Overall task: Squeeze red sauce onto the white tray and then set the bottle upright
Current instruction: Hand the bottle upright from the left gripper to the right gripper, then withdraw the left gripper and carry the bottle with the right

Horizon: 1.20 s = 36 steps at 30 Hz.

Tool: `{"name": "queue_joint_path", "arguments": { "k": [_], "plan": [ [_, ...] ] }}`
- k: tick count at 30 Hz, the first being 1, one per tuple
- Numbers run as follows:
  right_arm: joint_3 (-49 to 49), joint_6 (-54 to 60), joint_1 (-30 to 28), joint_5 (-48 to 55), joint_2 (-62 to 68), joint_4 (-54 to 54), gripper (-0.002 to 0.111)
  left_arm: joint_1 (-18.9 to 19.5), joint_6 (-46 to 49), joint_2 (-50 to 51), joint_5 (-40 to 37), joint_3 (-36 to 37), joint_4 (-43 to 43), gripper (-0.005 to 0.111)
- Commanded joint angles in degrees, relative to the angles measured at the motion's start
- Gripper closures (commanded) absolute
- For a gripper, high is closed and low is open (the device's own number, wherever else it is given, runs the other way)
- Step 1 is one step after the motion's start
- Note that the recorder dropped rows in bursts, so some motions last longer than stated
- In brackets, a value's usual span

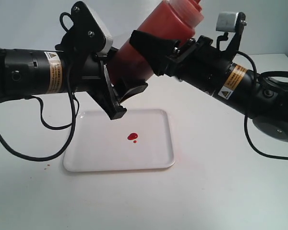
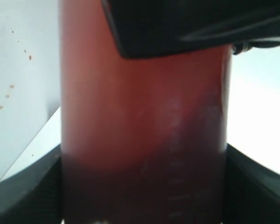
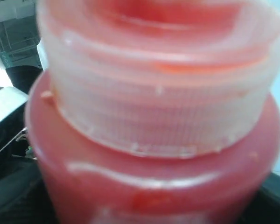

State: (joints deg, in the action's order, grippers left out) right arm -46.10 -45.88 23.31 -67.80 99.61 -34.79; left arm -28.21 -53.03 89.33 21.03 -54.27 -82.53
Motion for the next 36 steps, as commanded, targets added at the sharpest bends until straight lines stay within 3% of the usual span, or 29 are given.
{"name": "queue_joint_path", "arguments": {
  "k": [1,9,15,18,24,27,33,36],
  "plan": [
    [-0.01,6.30,0.19,-2.17,-0.51,-0.26,0.108,-0.42,0.82,0.09,2.61,-0.68,-0.29,0.107],
    [-0.01,10.74,0.19,-1.69,-0.51,2.81,0.108,-0.42,0.82,0.09,2.59,-0.68,-0.29,0.105],
    [-0.01,13.50,0.19,-0.06,-0.51,7.41,0.108,-0.42,-0.77,0.09,2.71,-0.68,0.43,0.094],
    [-0.01,14.04,0.19,-0.06,-0.51,9.58,0.108,-0.42,-0.77,0.09,2.18,-0.68,3.39,0.081],
    [-0.01,16.81,0.19,2.58,-0.51,11.88,0.108,-0.42,-0.88,0.09,1.06,-0.56,8.43,0.030],
    [-0.01,17.39,0.19,3.75,-0.51,14.70,0.108,-0.42,-0.88,0.09,1.06,-0.56,8.53,0.015],
    [-0.01,20.96,0.19,3.98,-0.51,19.02,0.108,-0.42,-0.88,0.09,1.06,-0.56,8.53,0.012],
    [-0.13,26.24,0.19,4.37,0.02,23.01,0.108,-0.42,-1.03,0.09,-2.76,-0.56,8.53,0.012]
  ]
}}
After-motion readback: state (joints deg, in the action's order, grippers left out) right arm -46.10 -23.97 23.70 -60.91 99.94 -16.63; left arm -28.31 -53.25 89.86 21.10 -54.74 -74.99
